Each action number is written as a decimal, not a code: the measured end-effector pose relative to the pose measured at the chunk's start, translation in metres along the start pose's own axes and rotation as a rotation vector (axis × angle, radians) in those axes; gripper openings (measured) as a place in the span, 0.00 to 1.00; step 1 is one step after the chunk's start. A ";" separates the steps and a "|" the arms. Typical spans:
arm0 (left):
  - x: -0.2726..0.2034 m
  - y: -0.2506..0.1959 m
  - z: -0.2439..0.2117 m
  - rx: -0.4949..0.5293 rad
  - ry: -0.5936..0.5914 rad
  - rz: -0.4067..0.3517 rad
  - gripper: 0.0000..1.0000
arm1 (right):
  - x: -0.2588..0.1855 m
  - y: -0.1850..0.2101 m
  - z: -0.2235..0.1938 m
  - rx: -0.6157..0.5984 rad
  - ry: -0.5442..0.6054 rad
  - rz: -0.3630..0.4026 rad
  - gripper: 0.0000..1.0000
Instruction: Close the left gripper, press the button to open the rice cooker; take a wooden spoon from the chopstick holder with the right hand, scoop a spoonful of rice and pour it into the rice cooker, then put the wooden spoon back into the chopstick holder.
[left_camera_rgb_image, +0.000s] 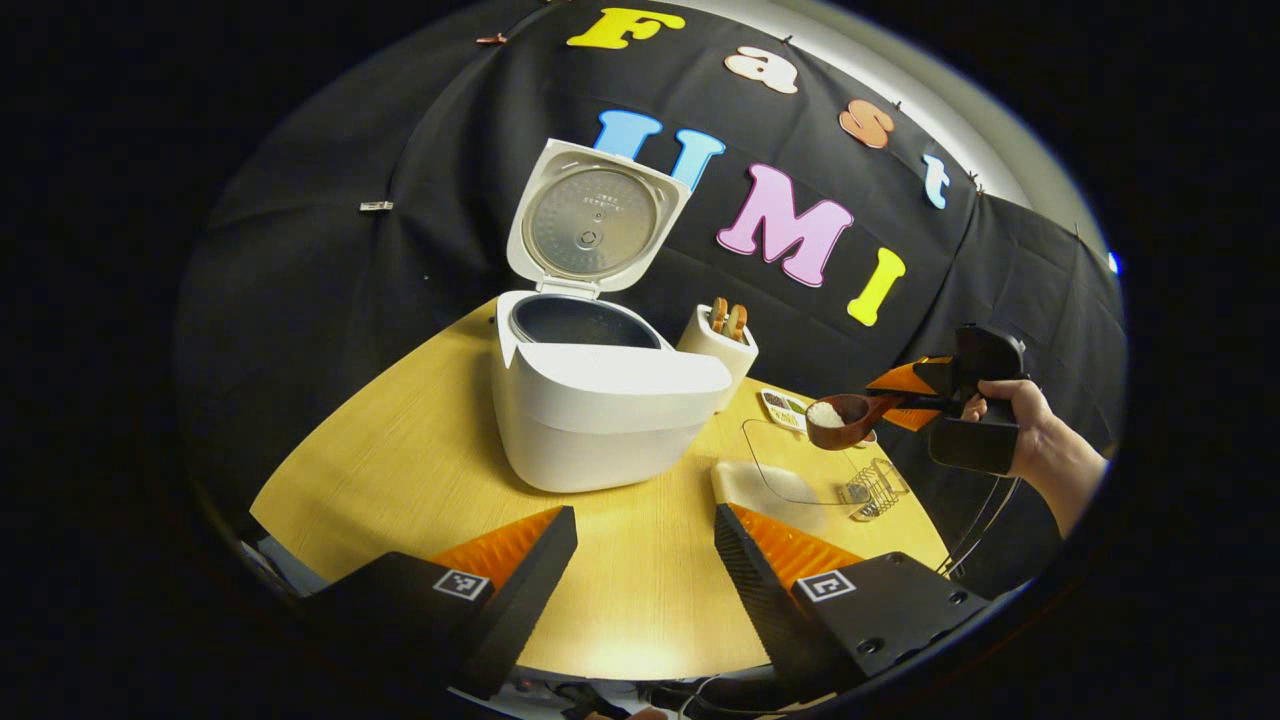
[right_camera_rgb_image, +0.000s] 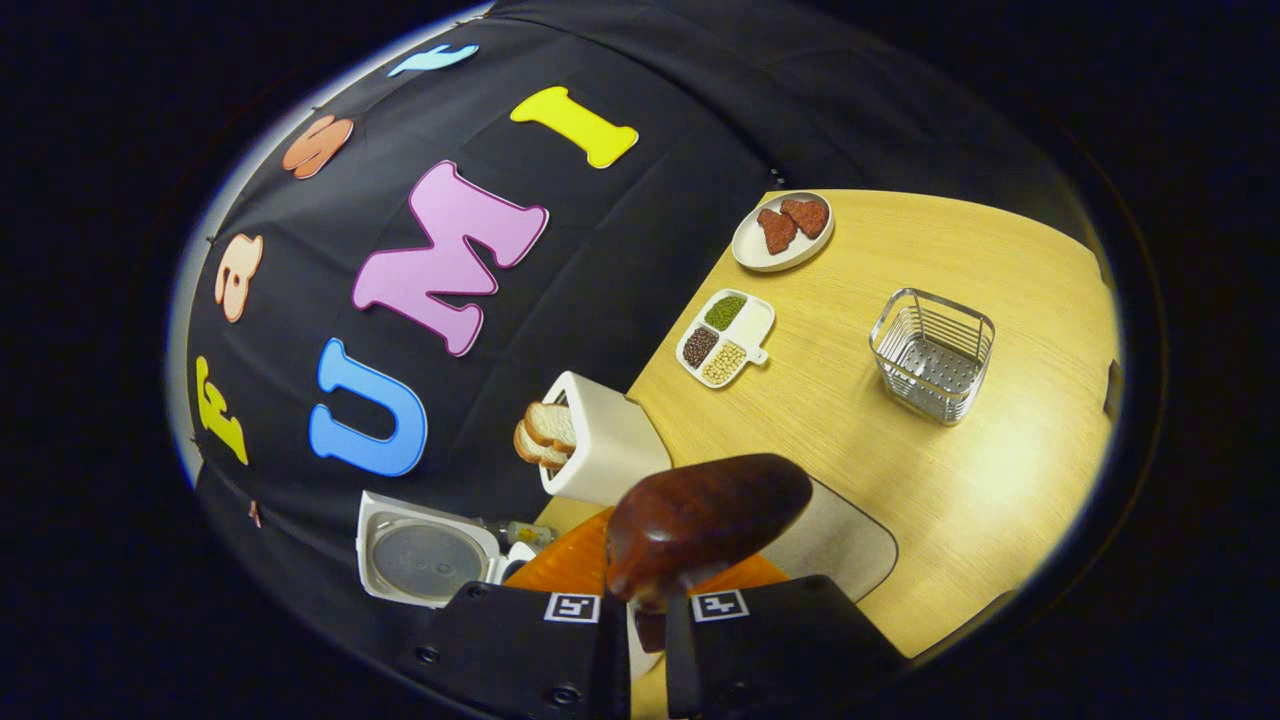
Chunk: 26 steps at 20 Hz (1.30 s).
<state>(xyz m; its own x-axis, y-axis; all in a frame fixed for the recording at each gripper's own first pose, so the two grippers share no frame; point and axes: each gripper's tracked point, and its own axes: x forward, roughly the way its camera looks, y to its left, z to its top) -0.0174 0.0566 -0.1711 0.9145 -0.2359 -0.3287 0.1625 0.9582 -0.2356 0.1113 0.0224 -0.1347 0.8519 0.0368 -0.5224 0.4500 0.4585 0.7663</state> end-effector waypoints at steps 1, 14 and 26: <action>0.000 0.005 0.001 0.004 -0.005 0.005 0.96 | -0.001 0.010 0.002 0.020 0.001 0.017 0.19; -0.011 0.056 0.013 -0.016 -0.056 0.087 0.96 | 0.025 0.151 -0.076 0.025 0.170 0.188 0.18; -0.025 0.091 -0.002 -0.058 -0.012 0.154 0.96 | 0.073 0.203 -0.158 -0.225 0.138 0.239 0.18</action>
<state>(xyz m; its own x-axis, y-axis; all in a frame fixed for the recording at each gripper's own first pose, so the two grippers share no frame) -0.0260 0.1494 -0.1862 0.9313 -0.0843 -0.3543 -0.0017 0.9718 -0.2356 0.2224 0.2586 -0.0758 0.8748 0.2793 -0.3958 0.1591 0.6062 0.7793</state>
